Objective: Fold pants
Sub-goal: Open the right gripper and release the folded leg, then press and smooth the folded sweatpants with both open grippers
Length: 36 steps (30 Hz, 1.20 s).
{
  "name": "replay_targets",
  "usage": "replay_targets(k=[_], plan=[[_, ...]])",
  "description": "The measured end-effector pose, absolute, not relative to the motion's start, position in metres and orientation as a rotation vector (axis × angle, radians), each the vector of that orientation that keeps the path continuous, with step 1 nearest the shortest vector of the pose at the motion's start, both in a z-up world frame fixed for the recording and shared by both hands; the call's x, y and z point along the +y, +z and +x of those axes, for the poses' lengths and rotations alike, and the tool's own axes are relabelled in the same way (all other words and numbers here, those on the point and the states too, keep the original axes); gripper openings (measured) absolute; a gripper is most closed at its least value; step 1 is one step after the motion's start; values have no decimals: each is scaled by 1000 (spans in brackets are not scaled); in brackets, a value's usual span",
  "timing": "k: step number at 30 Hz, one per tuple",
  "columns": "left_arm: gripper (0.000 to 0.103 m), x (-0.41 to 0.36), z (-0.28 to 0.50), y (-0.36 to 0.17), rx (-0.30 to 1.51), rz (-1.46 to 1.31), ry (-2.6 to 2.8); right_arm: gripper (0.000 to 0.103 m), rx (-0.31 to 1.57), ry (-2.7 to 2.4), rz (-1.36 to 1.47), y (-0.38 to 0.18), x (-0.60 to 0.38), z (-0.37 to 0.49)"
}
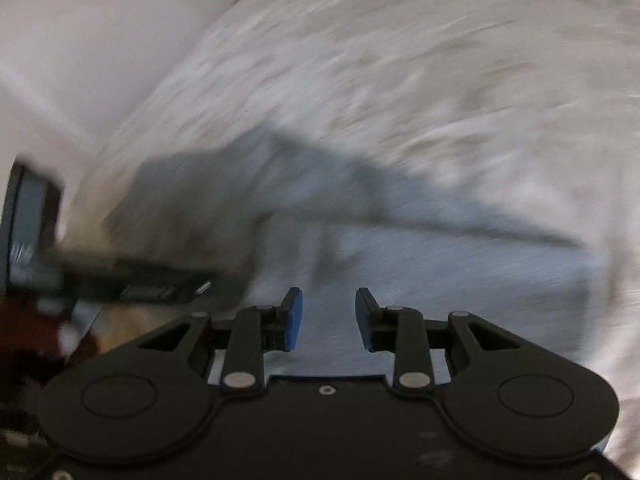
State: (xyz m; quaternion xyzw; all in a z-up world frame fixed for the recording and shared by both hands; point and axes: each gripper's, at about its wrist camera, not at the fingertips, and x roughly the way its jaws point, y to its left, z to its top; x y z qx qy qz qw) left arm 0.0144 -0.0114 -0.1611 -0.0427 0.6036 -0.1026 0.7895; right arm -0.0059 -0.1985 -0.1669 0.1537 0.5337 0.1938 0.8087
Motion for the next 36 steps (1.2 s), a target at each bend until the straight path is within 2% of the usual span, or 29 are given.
replay_targets(k=[6, 11, 16, 22, 36], plan=[[22, 12, 1, -153, 1295, -112, -180, 33, 1242, 543, 289, -194, -144, -17], [49, 31, -2, -146, 1279, -126, -175, 35, 1234, 525, 269, -191, -138, -19], [66, 58, 9, -143, 1255, -147, -192, 35, 1183, 450, 297, -173, -149, -16], [72, 102, 25, -141, 1239, -131, -250, 35, 1129, 324, 364, -154, -139, -10], [73, 259, 42, -136, 1195, -285, -221, 35, 1129, 184, 475, -155, -17, 15]])
